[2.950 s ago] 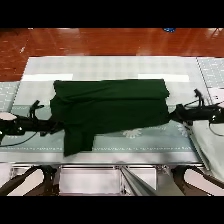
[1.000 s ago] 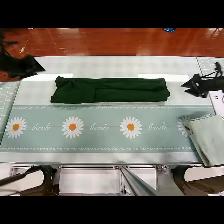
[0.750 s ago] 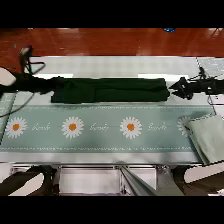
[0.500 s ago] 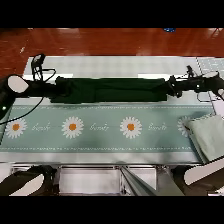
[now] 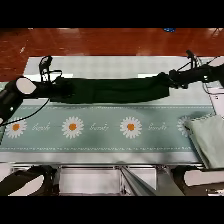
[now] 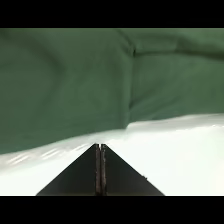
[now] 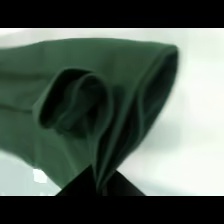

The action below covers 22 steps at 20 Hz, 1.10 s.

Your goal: Fold the shirts.

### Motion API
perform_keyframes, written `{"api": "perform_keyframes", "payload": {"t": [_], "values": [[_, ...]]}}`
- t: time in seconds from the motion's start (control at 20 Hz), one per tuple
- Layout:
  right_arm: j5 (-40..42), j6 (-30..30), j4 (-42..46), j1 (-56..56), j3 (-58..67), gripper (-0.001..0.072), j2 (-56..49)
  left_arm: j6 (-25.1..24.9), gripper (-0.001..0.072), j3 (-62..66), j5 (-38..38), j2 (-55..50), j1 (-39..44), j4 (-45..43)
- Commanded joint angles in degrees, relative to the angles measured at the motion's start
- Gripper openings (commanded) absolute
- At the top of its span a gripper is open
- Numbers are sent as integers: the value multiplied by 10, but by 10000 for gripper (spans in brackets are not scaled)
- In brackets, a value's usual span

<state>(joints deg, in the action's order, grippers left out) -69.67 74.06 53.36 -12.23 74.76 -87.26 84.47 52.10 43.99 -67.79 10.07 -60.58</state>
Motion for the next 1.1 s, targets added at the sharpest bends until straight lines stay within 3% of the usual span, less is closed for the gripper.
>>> {"api": "perform_keyframes", "payload": {"t": [0.0,0.2,0.4,0.8,1.05], "values": [[7,-2,55,1,-95,20,168,-9,18,19,-37,-40,56,66],[3,14,21,5,-189,21,358,-8,18,157,1,-179,165,66],[-22,44,3,5,-212,21,468,24,18,335,72,-329,260,66],[-43,43,-39,5,-212,21,499,28,19,455,87,-475,390,174],[-35,43,-40,5,-212,21,499,-4,19,492,111,-467,339,171]]}}
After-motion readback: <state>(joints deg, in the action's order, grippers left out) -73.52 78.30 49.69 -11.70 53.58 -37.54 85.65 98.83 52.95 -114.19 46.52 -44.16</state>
